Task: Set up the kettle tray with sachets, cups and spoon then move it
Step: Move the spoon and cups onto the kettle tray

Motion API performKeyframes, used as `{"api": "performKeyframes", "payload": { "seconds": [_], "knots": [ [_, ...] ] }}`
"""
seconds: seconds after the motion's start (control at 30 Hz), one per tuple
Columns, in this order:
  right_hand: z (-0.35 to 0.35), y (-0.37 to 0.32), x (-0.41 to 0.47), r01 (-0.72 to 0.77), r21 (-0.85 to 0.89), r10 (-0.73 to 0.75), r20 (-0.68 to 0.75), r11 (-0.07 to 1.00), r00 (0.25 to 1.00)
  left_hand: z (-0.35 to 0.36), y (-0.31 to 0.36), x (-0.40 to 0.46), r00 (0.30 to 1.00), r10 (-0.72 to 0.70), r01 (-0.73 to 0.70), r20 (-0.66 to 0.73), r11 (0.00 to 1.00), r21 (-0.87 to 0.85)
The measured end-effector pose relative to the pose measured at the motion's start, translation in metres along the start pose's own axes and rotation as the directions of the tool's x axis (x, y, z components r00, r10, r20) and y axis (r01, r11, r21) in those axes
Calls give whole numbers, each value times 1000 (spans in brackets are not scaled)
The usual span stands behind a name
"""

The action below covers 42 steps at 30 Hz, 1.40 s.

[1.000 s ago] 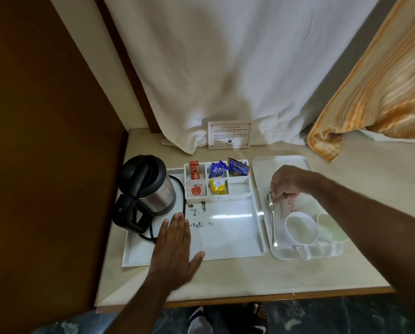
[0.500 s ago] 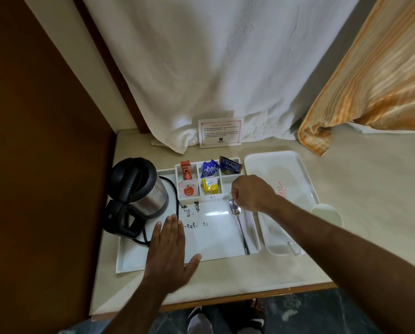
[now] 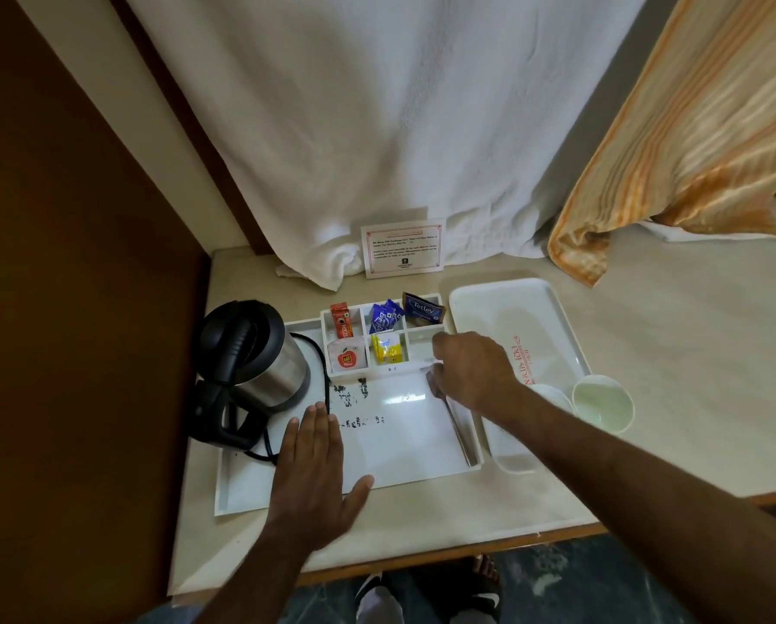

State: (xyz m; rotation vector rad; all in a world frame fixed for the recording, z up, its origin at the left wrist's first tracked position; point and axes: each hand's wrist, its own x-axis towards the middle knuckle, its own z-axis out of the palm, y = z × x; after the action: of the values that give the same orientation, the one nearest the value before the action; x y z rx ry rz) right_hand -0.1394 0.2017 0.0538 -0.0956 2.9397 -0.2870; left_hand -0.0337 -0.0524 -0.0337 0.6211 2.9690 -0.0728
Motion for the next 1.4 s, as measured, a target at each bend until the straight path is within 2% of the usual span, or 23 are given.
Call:
{"api": "performKeyframes", "payload": {
  "seconds": [0.13, 0.2, 0.23, 0.3, 0.37, 0.43, 0.53, 0.6, 0.7, 0.8, 0.93, 1.1, 1.23, 1.4],
  "knots": [
    [-30, 20, -27, -110, 119, 116, -49, 987, 992, -6, 5, 0, 999, -34, 34, 18, 999, -13],
    [-38, 38, -49, -122, 42, 125, -54, 992, 991, -10, 7, -1, 997, -71, 71, 25, 997, -29],
    [-40, 47, -59, -119, -46, 119, -16, 992, 993, -12, 9, -1, 995, -95, 96, 29, 995, -36],
    [-42, 62, -71, -84, -223, 121, 159, 971, 980, -16, 16, 1, 989, -147, 149, 34, 987, -58],
    [-40, 68, -75, 7, -312, 109, 354, 950, 929, -20, 23, 4, 980, -192, 196, 49, 976, -98],
    [-36, 69, -77, 100, -372, 83, 446, 923, 891, -22, 27, 6, 978, -199, 206, 66, 972, -115],
    [-36, 67, -73, 189, -454, 20, 418, 871, 908, -23, 27, 8, 977, -197, 206, 80, 971, -120],
    [-42, 64, -71, 209, -446, -20, 393, 871, 920, -24, 26, 8, 976, -194, 205, 97, 972, -116],
    [-54, 51, -72, 202, -371, -66, 346, 906, 936, -24, 25, 8, 974, -186, 201, 132, 973, -114],
    [-65, 19, -71, 155, -216, -87, 294, 964, 952, -26, 24, 8, 973, -178, 196, 146, 974, -115],
    [-59, -39, -56, 139, -88, -104, 320, 986, 942, -31, 23, 6, 964, -201, 220, 176, 971, -99],
    [-21, -88, -37, 103, -13, -93, 332, 995, 939, -42, 9, -1, 967, -239, 250, 91, 959, -134],
    [0, -106, -32, 100, -39, -86, 275, 994, 958, -37, 1, -5, 979, -185, 199, 87, 961, -194],
    [13, -115, -31, 98, -49, -83, 238, 994, 968, -35, 0, -1, 977, -189, 205, 96, 959, -198]
  ]
}}
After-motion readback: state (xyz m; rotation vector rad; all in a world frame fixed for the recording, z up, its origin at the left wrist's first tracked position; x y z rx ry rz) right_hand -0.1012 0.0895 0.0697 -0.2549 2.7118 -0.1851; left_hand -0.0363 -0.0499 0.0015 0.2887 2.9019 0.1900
